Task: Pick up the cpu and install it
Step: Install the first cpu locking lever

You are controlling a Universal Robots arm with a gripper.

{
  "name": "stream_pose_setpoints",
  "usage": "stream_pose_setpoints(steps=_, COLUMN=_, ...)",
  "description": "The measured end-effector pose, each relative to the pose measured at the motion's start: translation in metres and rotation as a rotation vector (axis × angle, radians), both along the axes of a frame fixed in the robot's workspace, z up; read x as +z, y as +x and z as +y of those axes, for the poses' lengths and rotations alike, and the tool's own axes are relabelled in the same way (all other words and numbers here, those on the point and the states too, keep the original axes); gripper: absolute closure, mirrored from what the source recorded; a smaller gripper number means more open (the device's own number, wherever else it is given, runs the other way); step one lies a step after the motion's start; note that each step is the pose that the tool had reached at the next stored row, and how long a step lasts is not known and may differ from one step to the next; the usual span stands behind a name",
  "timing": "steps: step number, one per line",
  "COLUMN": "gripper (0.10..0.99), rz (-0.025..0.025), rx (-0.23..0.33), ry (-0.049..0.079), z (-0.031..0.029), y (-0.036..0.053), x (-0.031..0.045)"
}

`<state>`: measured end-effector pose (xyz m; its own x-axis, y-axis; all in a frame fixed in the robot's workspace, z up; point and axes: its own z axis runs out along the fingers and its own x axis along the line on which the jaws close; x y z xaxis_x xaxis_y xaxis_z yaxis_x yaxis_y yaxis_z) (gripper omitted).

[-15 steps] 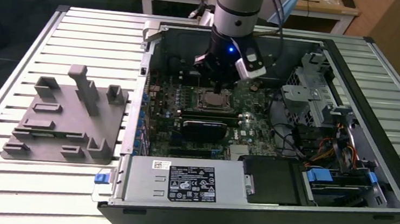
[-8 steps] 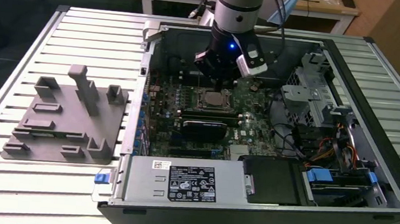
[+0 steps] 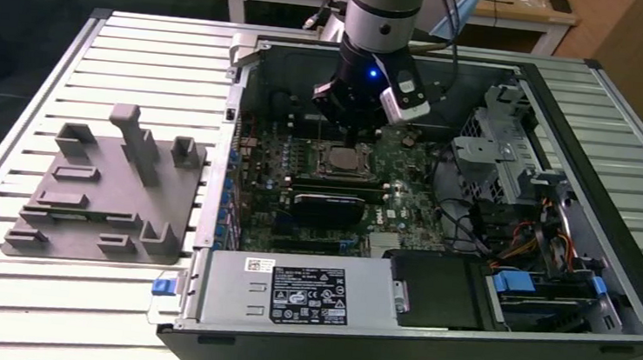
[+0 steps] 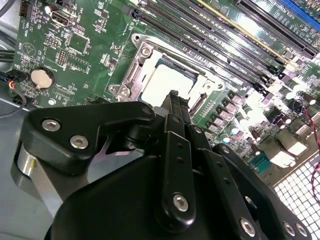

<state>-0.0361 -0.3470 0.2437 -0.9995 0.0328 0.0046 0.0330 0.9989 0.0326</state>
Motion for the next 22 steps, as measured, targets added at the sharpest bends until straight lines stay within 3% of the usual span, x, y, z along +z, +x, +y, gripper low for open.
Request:
stream_pose_setpoints(steps=6, gripper=0.98, rz=0.0001, rx=0.0, ry=0.0, z=0.0, y=-0.0006, x=0.0002)
stream_pose_setpoints(steps=11, gripper=0.98, rz=0.0, rx=0.0, ry=0.0, z=0.0, y=-0.0069, x=0.0001)
stream_pose_setpoints(steps=22, gripper=0.98, rz=0.0, rx=0.0, ry=0.002, z=0.0, y=-0.0373, x=0.0001)
